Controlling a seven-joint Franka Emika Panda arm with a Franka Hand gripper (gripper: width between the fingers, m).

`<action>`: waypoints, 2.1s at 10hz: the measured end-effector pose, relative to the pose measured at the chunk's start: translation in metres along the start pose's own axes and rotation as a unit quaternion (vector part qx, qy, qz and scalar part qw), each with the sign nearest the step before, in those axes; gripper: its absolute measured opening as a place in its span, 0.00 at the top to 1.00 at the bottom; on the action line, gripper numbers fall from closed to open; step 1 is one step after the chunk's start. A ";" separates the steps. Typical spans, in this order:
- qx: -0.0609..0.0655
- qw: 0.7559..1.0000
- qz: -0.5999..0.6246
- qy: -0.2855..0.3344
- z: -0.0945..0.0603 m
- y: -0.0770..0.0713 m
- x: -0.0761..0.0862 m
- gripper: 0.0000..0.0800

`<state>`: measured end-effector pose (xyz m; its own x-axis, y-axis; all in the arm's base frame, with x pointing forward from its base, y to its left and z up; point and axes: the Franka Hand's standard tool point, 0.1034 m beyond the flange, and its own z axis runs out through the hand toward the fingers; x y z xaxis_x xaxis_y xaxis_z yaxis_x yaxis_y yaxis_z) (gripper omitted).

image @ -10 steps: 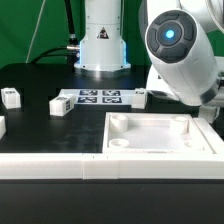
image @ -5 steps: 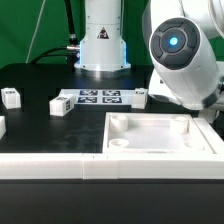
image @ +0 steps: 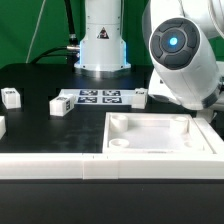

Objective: Assemble one leg

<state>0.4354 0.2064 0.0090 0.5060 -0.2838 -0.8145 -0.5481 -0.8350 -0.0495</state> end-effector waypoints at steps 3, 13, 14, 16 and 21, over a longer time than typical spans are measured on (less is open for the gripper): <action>-0.001 1.000 -0.004 -0.005 -0.004 0.002 -0.002 0.64; -0.003 0.993 -0.041 0.114 -0.089 0.027 -0.010 0.64; -0.028 0.986 -0.068 0.152 -0.100 0.034 -0.007 0.64; -0.060 0.961 -0.115 0.243 -0.128 0.035 -0.007 0.64; -0.039 0.888 -0.173 0.424 -0.142 0.024 -0.005 0.64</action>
Offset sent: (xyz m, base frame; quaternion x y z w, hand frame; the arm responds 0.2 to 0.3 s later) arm 0.0016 -0.0320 0.0468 -0.0207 -0.0284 -0.0382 0.9987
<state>0.5141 0.1212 0.0942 0.9731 -0.2285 -0.0279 -0.2301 -0.9624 -0.1444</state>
